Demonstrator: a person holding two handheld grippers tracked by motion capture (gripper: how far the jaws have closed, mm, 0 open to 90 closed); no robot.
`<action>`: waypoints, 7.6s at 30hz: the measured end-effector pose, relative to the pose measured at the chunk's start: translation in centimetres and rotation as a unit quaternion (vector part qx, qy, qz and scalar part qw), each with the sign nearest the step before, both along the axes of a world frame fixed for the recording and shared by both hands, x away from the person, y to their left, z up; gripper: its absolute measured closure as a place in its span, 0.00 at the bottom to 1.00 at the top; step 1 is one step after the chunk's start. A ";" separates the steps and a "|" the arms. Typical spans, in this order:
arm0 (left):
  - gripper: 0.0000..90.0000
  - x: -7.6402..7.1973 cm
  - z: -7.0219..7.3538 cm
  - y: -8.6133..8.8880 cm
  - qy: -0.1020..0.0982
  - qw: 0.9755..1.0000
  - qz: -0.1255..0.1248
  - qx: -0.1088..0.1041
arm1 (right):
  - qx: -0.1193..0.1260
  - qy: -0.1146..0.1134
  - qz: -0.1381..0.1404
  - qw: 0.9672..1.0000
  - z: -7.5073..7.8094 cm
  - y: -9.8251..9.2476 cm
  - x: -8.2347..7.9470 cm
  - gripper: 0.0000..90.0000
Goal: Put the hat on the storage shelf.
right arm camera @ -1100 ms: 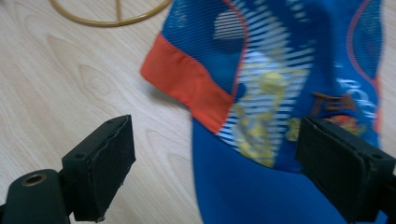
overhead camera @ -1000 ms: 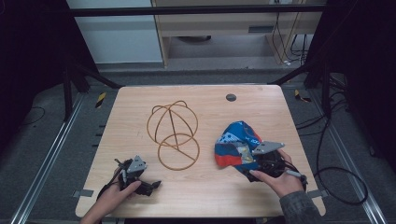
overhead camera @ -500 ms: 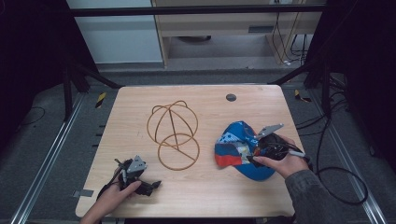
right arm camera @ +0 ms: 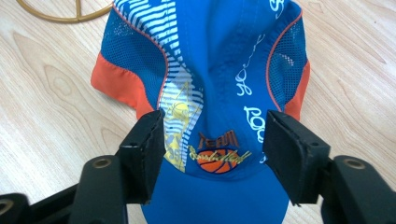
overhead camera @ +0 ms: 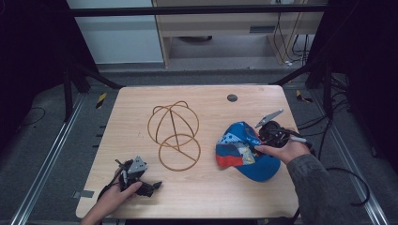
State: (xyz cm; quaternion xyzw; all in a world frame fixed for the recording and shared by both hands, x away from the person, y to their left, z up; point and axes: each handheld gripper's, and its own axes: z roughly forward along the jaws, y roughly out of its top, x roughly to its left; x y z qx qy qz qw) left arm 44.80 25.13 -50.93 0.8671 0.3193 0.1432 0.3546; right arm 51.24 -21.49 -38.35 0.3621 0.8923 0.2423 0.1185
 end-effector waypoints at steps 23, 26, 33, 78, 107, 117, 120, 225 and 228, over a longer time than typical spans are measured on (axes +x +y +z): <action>0.00 0.0 0.0 0.0 0.000 1.000 0.003 -0.002 | 0.011 0.009 -0.003 1.000 0.2 1.8 2.3 0.19; 0.00 0.0 0.0 0.0 0.000 1.000 0.003 -0.002 | 0.009 0.010 -0.001 1.000 0.1 2.0 2.3 0.18; 0.00 0.0 0.0 -0.1 0.000 1.000 0.004 -0.005 | 0.006 0.015 0.007 1.000 -0.2 2.4 2.6 0.31; 0.00 0.0 0.0 -0.1 -0.001 1.000 0.002 -0.003 | 0.041 -0.011 0.026 0.999 5.2 0.8 0.7 1.00; 0.00 -0.1 0.0 -0.2 -0.002 1.000 0.008 -0.004 | 0.072 -0.071 0.029 0.994 10.7 0.0 -0.8 1.00; 0.00 -0.1 0.0 -0.1 -0.001 1.000 0.007 -0.002 | 0.084 -0.100 0.041 0.991 13.8 0.9 -1.2 1.00; 0.00 -0.1 0.0 -0.1 -0.001 1.000 0.007 -0.001 | 0.088 -0.106 0.045 0.989 14.5 1.3 -1.1 1.00; 0.00 -0.1 0.0 -0.2 -0.001 1.000 0.009 -0.003 | 0.020 -0.072 0.196 0.978 15.9 25.1 4.8 0.99; 0.00 -0.1 0.0 -0.2 -0.001 1.000 0.009 -0.003 | 0.020 -0.072 0.196 0.978 15.8 25.3 4.8 0.99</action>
